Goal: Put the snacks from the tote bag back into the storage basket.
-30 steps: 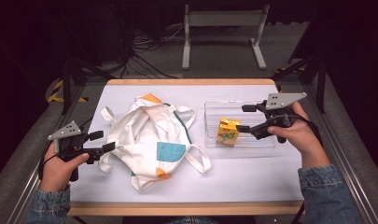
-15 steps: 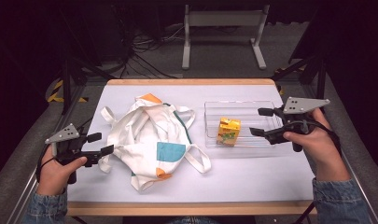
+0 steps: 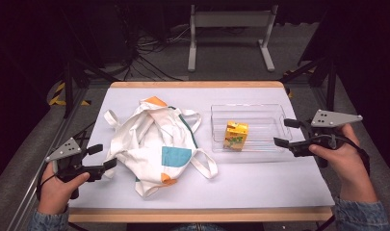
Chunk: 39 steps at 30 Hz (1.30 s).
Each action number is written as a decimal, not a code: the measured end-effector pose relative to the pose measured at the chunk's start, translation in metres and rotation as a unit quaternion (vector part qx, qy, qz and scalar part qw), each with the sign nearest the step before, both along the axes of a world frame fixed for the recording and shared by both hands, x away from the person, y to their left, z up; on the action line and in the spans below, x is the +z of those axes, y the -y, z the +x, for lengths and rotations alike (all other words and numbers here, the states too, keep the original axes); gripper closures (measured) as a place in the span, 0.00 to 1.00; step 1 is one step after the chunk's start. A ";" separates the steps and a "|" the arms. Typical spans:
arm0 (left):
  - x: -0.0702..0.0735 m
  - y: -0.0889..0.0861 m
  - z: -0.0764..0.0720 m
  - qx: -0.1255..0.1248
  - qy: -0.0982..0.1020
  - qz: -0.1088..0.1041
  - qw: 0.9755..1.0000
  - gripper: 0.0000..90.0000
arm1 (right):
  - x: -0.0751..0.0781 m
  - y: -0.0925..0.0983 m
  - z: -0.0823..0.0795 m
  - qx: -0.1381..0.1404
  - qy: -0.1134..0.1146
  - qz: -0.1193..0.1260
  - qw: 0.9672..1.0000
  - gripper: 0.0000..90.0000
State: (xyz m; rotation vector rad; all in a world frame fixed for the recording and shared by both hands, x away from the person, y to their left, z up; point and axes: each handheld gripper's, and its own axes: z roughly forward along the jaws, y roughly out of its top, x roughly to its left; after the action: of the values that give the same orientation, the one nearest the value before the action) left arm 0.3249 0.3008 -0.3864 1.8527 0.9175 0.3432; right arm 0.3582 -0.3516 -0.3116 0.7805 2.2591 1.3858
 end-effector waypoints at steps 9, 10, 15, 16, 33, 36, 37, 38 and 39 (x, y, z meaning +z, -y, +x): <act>-0.017 -0.008 -0.010 0.023 -0.006 -0.014 1.000 0.21 | -0.031 0.016 -0.018 -0.050 0.005 0.011 0.999 0.23; -0.019 -0.009 -0.010 0.024 -0.007 -0.014 1.000 0.21 | -0.034 0.017 -0.018 -0.054 0.004 0.009 0.998 0.23; -0.026 -0.009 -0.012 0.030 -0.004 -0.006 1.000 0.21 | -0.048 0.024 -0.023 -0.078 0.009 0.013 0.997 0.23; -0.026 -0.009 -0.012 0.030 -0.004 -0.006 1.000 0.21 | -0.052 0.025 -0.023 -0.081 0.010 0.015 0.997 0.23; -0.044 -0.012 -0.007 0.036 -0.008 -0.004 0.999 0.20 | -0.108 0.032 -0.025 -0.125 -0.025 0.023 0.992 0.19; -0.047 -0.012 -0.006 0.039 -0.007 0.002 0.999 0.20 | -0.115 0.033 -0.024 -0.136 -0.030 0.018 0.990 0.19; -0.048 -0.012 -0.005 0.037 -0.007 0.004 0.999 0.20 | -0.118 0.033 -0.024 -0.139 -0.034 0.018 0.990 0.18; -0.048 -0.012 -0.005 0.039 -0.009 0.003 0.999 0.20 | -0.120 0.033 -0.024 -0.141 -0.039 0.018 0.989 0.18; -0.049 -0.013 -0.005 0.036 -0.010 0.003 0.999 0.20 | -0.122 0.033 -0.024 -0.142 -0.040 0.016 0.989 0.18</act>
State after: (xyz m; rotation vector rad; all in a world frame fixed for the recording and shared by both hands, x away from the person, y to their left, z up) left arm 0.3203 0.3133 -0.4355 1.8340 1.0000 0.3737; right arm 0.3342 -0.3845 -0.4332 1.1371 2.0867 1.2790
